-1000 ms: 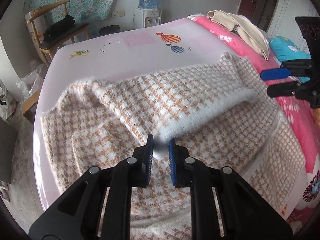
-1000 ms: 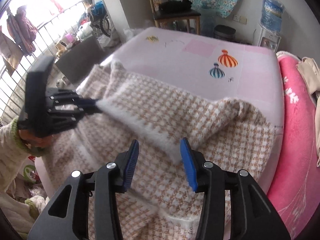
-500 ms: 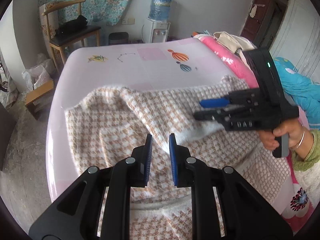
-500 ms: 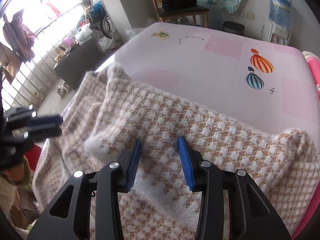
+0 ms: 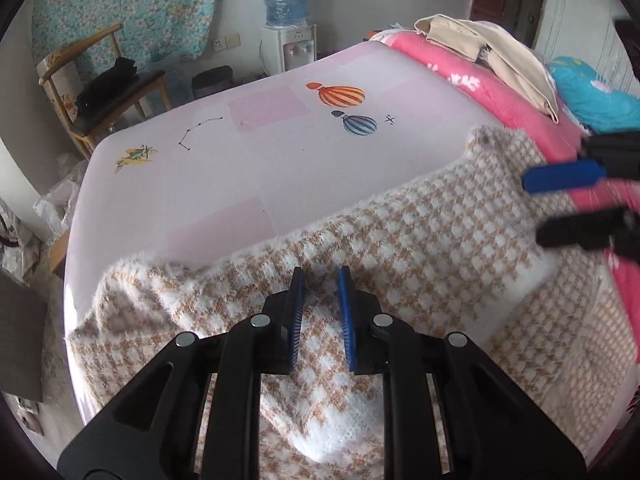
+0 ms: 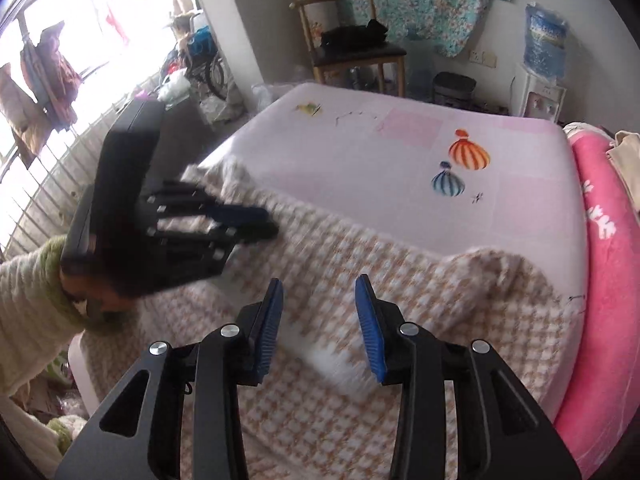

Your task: Fold large clothes

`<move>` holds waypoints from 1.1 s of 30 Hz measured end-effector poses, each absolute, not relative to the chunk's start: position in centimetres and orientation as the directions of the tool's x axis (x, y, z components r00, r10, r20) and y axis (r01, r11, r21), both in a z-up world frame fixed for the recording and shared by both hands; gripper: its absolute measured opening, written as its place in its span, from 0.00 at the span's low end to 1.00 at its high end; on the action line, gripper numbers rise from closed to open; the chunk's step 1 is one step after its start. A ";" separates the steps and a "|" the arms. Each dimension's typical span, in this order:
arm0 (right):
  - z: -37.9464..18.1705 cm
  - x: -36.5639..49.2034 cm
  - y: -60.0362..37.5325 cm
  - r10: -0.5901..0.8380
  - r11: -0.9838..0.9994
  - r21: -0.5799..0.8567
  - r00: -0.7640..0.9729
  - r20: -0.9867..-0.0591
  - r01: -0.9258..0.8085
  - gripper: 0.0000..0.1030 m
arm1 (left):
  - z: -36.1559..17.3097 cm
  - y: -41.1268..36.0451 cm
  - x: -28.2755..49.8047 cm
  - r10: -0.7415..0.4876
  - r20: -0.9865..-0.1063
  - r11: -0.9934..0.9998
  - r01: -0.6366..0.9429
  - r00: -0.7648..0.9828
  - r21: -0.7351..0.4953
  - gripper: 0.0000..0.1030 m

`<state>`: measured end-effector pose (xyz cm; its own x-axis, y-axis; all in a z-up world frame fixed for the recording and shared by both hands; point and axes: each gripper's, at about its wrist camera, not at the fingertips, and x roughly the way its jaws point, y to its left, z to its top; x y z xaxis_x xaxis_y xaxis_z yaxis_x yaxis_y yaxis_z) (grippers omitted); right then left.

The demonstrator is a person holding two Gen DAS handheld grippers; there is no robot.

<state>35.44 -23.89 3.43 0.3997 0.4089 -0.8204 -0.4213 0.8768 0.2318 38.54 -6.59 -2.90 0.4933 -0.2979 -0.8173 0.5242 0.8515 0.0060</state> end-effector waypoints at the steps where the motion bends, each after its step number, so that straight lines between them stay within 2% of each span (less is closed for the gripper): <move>1: 3.2 36.2 -24.1 0.404 0.882 0.231 0.403 -0.821 -0.411 0.36 | -3.0 -6.5 38.2 -0.290 -0.818 0.848 0.529 0.497 0.021 0.16; 5: -1.2 38.1 -24.1 0.296 0.907 0.143 0.358 -0.885 -0.395 0.36 | -3.5 -5.8 36.7 -0.261 -0.824 0.837 0.543 0.504 0.067 0.17; 7: -2.4 37.2 -24.4 0.283 0.902 0.117 0.365 -0.887 -0.415 0.36 | -3.6 -5.3 35.9 -0.252 -0.826 0.828 0.554 0.505 0.086 0.17; 10: -1.9 35.8 -25.7 0.270 0.911 0.109 0.375 -0.887 -0.398 0.36 | -3.5 -4.6 35.4 -0.245 -0.832 0.826 0.556 0.498 0.090 0.17; 13: -1.2 34.3 -26.9 0.177 0.930 0.030 0.376 -0.910 -0.366 0.36 | -3.2 -4.1 35.0 -0.228 -0.839 0.833 0.546 0.494 0.095 0.17; 15: 0.3 32.9 -28.2 0.181 0.942 0.046 0.386 -0.905 -0.332 0.36 | -2.6 -3.4 34.4 -0.224 -0.840 0.846 0.527 0.494 0.084 0.18; 16: 1.3 31.9 -28.8 0.189 0.945 0.055 0.403 -0.895 -0.323 0.37 | -2.1 -2.9 33.9 -0.225 -0.838 0.856 0.511 0.497 0.073 0.23; 19: 4.5 28.6 -29.8 0.223 0.948 0.084 0.453 -0.863 -0.307 0.44 | -0.2 -0.4 31.6 -0.262 -0.815 0.886 0.463 0.517 0.008 0.30; 22: 6.5 25.2 -29.4 0.267 0.942 0.121 0.478 -0.837 -0.314 0.55 | 1.5 2.4 28.2 -0.279 -0.789 0.913 0.407 0.548 -0.041 0.36; 24: 7.1 22.6 -28.7 0.299 0.934 0.146 0.489 -0.820 -0.327 0.64 | 2.3 4.1 25.6 -0.277 -0.776 0.926 0.372 0.567 -0.058 0.38; 26: 6.9 20.1 -27.7 0.341 0.923 0.189 0.483 -0.806 -0.336 0.69 | 2.5 5.7 22.8 -0.256 -0.767 0.942 0.330 0.589 -0.061 0.40; 29: 5.0 16.9 -26.2 0.398 0.906 0.261 0.456 -0.796 -0.335 0.72 | 1.7 7.7 19.1 -0.218 -0.768 0.962 0.264 0.602 -0.066 0.41; 33: 1.5 14.1 -23.8 0.402 0.904 0.283 0.415 -0.816 -0.320 0.72 | -0.5 9.5 15.7 -0.212 -0.783 0.974 0.191 0.585 -0.121 0.41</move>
<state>14.14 -23.82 1.46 0.4152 0.4025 -0.8159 -0.3199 0.9041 0.2832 15.67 9.51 -0.55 0.5845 -0.2122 -0.7831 0.1913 0.9740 -0.1211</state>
